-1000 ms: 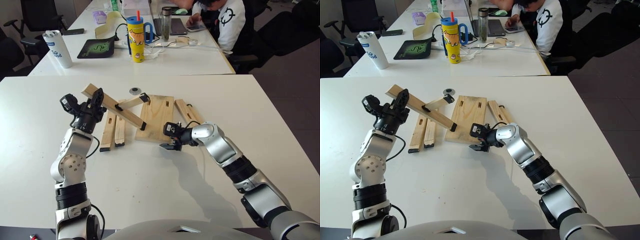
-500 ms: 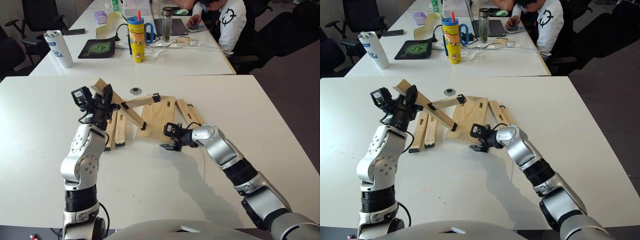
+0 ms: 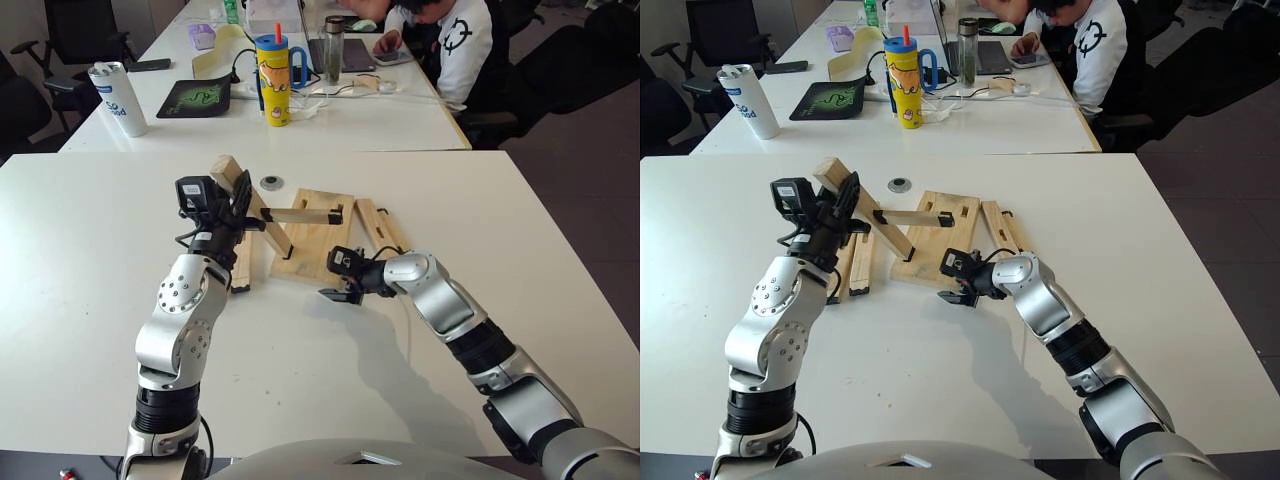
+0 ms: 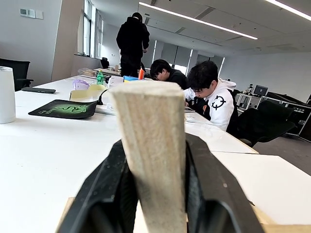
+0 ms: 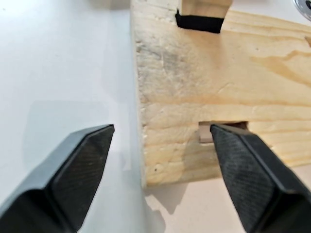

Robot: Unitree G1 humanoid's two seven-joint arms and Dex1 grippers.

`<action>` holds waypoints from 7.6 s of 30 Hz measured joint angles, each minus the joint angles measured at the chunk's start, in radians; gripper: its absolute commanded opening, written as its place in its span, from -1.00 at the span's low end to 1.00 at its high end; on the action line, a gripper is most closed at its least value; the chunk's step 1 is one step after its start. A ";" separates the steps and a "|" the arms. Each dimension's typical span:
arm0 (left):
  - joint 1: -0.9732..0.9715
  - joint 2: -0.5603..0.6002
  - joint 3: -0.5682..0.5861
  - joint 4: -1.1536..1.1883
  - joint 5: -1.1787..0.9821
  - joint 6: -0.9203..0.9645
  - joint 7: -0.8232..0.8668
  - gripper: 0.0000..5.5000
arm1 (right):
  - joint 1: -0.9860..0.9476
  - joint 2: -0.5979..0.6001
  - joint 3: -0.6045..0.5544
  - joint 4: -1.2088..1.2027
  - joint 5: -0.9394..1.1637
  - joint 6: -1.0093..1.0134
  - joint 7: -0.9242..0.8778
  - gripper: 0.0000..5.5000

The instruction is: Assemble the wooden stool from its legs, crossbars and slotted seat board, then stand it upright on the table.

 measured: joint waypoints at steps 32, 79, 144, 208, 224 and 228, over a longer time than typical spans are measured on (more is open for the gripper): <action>-0.222 0.047 0.553 -0.072 -0.657 0.156 0.025 -0.27 | 0.040 0.012 -0.012 0.008 0.003 -0.076 -0.058 0.33; 0.174 0.266 0.101 0.302 0.082 0.177 -0.320 -0.26 | 0.255 0.036 -0.185 -0.167 0.156 -0.170 -0.163 0.33; -0.110 0.207 -0.020 -0.132 0.130 -0.122 -0.452 -0.26 | -0.649 0.243 -1.092 0.361 1.439 0.430 -0.808 -0.62; -0.051 -0.012 0.058 0.025 -0.293 0.231 -0.300 0.05 | -0.104 0.234 -0.852 -0.117 0.880 0.070 -0.981 -0.62; -0.051 -0.034 0.067 -0.012 -0.324 0.310 -0.240 0.05 | 0.153 0.323 -0.745 -0.357 0.731 -0.087 -1.011 -0.62; -0.051 -0.028 0.071 -0.015 -0.326 0.318 -0.237 0.05 | 0.199 0.325 -0.687 -0.403 0.663 -0.112 -1.028 -0.62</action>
